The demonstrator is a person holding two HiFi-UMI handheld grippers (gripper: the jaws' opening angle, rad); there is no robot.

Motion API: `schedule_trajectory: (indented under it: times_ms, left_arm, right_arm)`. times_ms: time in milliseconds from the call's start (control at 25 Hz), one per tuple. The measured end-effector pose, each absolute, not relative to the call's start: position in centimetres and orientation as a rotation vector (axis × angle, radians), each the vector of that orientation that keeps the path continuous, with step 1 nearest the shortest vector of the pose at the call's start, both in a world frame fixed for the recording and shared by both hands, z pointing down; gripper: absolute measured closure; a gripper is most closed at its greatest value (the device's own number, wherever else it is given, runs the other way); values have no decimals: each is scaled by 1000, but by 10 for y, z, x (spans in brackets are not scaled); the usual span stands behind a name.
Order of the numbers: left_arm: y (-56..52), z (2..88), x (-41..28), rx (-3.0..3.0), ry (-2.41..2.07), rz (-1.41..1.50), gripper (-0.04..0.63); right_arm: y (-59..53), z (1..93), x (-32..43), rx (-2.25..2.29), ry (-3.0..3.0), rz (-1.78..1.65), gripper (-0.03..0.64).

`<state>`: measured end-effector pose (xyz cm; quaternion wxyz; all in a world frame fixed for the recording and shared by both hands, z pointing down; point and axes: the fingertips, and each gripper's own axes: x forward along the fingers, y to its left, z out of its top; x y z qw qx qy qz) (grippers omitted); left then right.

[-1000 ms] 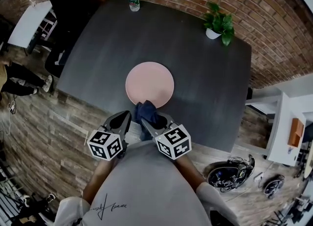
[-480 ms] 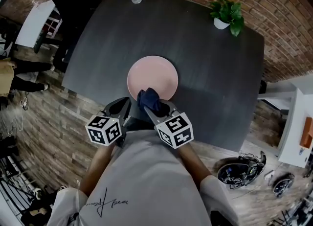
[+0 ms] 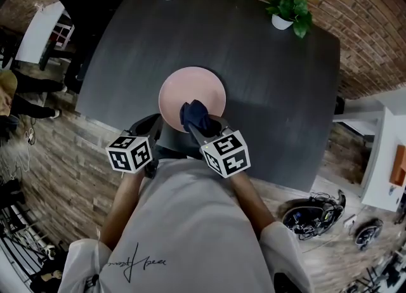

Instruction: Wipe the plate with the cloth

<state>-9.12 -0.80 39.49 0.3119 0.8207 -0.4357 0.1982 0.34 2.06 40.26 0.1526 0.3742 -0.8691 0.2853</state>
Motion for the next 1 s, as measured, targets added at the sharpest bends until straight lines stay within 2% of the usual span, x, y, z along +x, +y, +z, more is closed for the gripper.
schedule_trajectory:
  times_ms: [280,400,600,1000]
  left_arm:
    - [-23,418,-105,2127,-1155,547,565]
    - [-34,425,-114,2113,-1173,547,583]
    - [-45,443,-121,2042,-1156,532,538]
    - [-65,481,-131,1980,-1097,606,520]
  right_arm:
    - [0,419,11,1114,-2405,832,512]
    - [-11,423,12,1108,-2391,849,511]
    - [-20,430,16,1096,-2357,846,509]
    - [-38,451,28,1172,-2266,922,508]
